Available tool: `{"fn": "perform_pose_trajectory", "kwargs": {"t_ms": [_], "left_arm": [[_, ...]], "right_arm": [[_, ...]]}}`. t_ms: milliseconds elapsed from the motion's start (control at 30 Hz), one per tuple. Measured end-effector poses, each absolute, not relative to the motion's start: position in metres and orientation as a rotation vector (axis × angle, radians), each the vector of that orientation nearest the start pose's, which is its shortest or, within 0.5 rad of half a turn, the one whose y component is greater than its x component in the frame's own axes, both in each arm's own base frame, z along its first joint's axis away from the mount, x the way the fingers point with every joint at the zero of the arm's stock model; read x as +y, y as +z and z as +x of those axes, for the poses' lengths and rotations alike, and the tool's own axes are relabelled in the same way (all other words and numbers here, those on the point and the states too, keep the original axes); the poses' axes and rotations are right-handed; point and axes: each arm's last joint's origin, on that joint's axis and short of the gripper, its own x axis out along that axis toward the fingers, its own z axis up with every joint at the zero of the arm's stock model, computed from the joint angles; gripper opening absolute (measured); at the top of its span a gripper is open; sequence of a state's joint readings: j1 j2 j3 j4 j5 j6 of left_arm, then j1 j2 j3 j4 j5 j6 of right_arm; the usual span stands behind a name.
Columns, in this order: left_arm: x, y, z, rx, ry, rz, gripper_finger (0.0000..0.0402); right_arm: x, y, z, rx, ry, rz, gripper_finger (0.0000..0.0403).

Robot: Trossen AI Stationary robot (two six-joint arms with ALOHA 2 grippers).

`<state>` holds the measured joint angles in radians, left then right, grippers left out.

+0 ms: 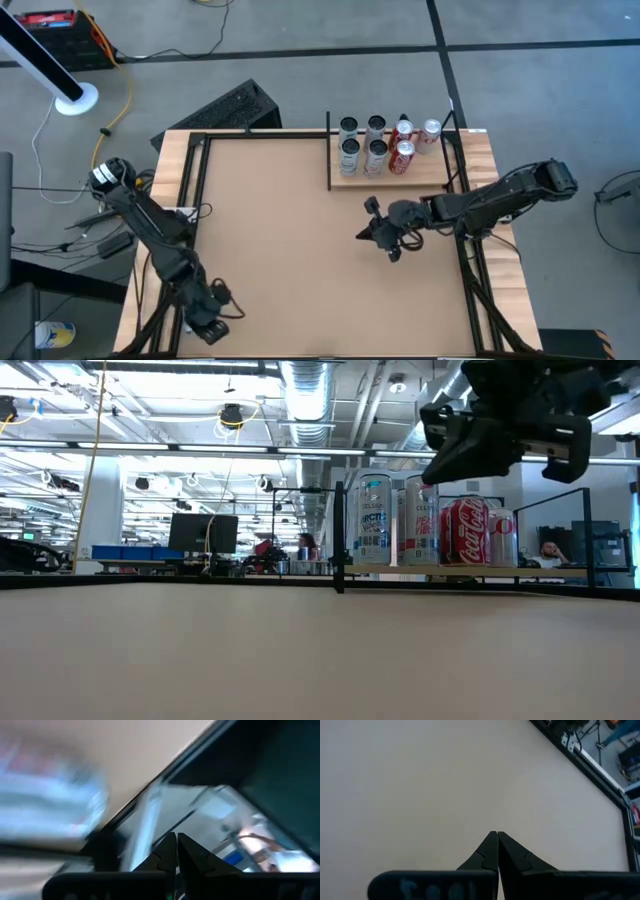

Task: Place canned beverage on shelf
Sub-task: Put the silver and red soda can on the shelf

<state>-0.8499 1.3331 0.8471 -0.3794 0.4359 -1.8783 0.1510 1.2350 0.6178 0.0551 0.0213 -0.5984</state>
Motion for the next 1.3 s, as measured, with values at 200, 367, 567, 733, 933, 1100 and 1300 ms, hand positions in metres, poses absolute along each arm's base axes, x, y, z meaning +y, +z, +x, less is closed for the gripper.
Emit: {"fn": "perform_pose_trajectory", "kwargs": {"t_ms": [200,367,567,733,933,1100,1300], "left_arm": [[-0.206,0.215,0.152,1.894,0.158,-1.227,0.0000],[-0.200,0.203,0.150,2.008,0.232,-1.129,0.0000],[-0.197,0.188,0.147,2.106,0.299,-1.010,0.0000],[-0.197,0.181,0.151,2.099,0.260,-0.960,0.0000],[-0.187,0.178,0.160,2.041,0.269,-0.944,0.0000],[-0.173,0.178,0.179,1.925,0.221,-0.962,0.0000],[-0.147,0.213,0.220,1.655,0.064,-0.831,0.0000]], "right_arm": [[0.029,0.209,0.248,0.493,0.295,-0.667,0.0024],[0.024,0.210,0.249,0.494,0.275,-0.671,0.0024],[0.021,0.212,0.251,0.473,0.255,-0.668,0.0024],[0.021,0.212,0.250,0.475,0.255,-0.668,0.0024],[0.021,0.212,0.250,0.475,0.255,-0.668,0.0024],[0.021,0.212,0.250,0.475,0.256,-0.668,0.0024],[0.021,0.212,0.250,0.475,0.256,-0.668,0.0024]]}}
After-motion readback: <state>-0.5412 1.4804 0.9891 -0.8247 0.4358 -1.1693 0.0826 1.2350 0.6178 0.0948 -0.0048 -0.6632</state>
